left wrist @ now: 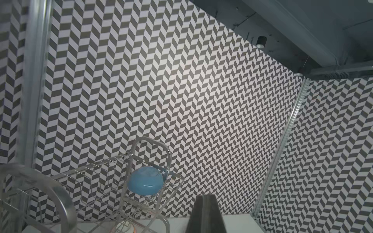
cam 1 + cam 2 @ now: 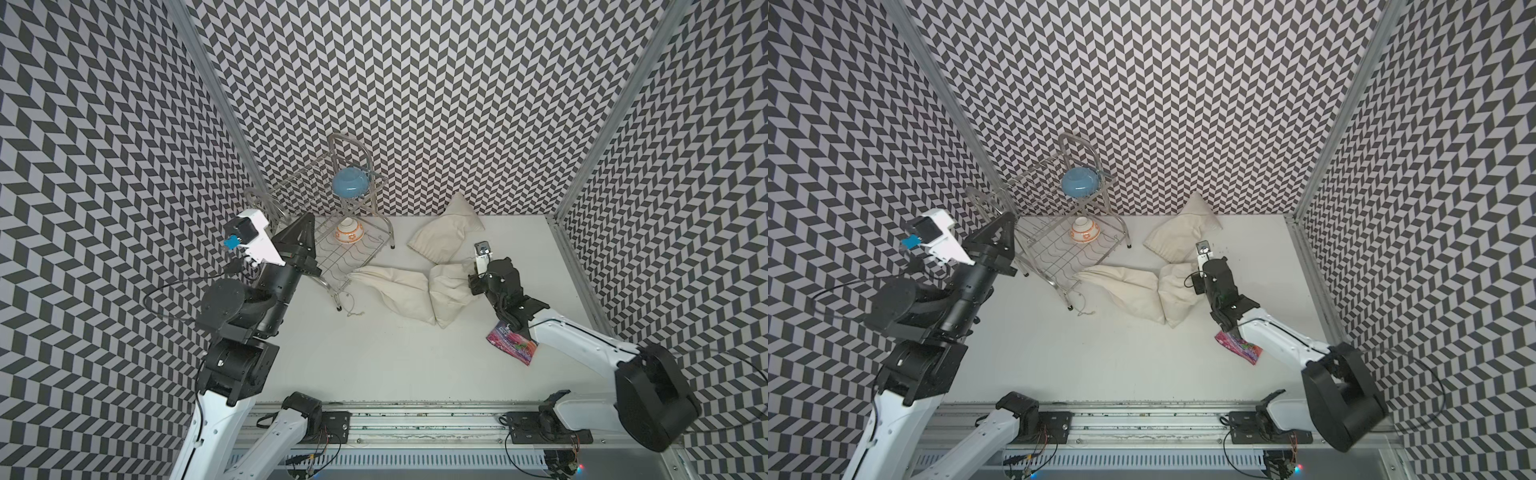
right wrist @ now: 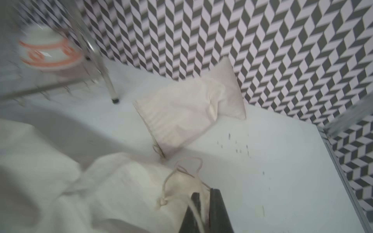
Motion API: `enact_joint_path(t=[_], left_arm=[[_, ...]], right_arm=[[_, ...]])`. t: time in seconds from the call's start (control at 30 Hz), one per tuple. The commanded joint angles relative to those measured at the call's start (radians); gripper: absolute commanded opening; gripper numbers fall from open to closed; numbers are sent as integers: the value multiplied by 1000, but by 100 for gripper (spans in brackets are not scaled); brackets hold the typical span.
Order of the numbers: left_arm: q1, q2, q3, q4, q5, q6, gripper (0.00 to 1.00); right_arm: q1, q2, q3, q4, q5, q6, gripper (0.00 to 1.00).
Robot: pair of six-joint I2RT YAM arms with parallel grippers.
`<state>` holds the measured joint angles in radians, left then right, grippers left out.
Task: Close the soil bag
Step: Frap the soil bag at the center of the board.
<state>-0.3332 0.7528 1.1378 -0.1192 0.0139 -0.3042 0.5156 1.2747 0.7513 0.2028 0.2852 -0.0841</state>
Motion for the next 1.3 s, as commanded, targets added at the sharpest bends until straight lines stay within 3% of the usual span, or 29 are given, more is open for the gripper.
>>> enact_joint_path(t=[0.0,0.2,0.37,0.47,0.63,0.87,1.0,1.27], left_arm=[[2,59,-78,24,144,22,0],[-52,146,-244,175,308,-66,30],[-283,241,-365,351,91,-27,52],[-348,321,-420,492,8,43,60],[-349,417,-444,630,-9,146,63],[-349,477,-481,747,185,285,65],[-349,478,-513,784,269,336,71],[-349,611,-439,761,303,390,67]], right_arm=[[11,-82,23,105,-244,-18,8],[21,-50,92,106,-529,-62,8],[37,-17,112,136,-629,-79,8],[38,5,139,96,-640,-96,8],[40,3,117,94,-644,-101,8],[41,10,110,90,-625,-101,8],[41,17,112,91,-618,-101,8],[44,18,117,87,-631,-97,8]])
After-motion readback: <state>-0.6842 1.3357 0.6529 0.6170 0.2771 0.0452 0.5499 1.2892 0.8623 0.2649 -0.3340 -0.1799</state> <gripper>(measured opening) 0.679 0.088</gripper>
